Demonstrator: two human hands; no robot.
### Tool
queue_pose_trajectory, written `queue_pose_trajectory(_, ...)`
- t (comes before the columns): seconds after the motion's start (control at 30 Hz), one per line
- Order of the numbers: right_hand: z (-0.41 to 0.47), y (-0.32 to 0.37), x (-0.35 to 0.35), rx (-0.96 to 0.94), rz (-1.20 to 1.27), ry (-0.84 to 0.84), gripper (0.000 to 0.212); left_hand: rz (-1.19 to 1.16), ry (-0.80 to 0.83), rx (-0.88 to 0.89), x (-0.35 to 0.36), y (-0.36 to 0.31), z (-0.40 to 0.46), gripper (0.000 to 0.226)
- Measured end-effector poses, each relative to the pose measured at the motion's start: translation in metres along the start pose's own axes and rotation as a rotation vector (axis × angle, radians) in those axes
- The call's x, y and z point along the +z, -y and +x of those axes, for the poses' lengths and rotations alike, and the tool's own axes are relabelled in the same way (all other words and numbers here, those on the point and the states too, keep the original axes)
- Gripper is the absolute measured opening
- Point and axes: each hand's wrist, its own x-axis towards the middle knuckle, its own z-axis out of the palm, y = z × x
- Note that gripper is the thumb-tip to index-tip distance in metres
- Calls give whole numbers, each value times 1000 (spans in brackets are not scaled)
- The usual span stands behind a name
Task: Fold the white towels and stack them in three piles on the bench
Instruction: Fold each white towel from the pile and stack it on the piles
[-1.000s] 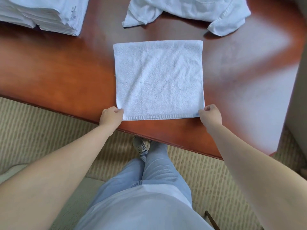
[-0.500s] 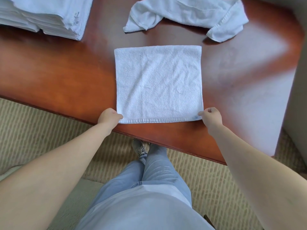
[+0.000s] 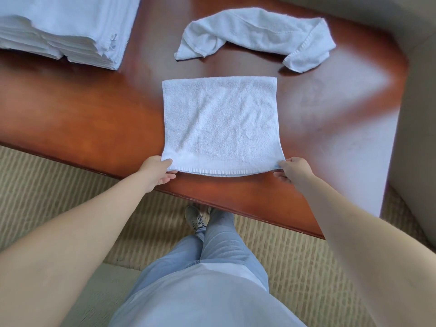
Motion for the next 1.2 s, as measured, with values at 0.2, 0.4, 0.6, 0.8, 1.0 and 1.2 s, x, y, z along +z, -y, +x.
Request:
queue_pose_trajectory(0.2,-34,34,-21,-147,123,-54,11,-58,-22,124,-25,-28,-17,30)
queue_pose_trajectory(0.4,-48,-21,-6,-55,8,19,37,52,-66,40,-20,25,-21,35)
queue_pose_trajectory(0.6,-40,9,-19,-87,44,138,16,-61,36,94,-40,0,-19,23)
queue_pose_trajectory(0.8,-11,78,-32,-111,341,254,28,-454,138,118,-48,-69,-2,37)
queue_pose_trajectory(1.0,30,130,-20,-73,401,300,26,-572,169,108,-35,-133,26,47)
queue_pose_trajectory(1.2,65,141,-5,-15,371,297,16,-506,89,29,-20,-153,51,22)
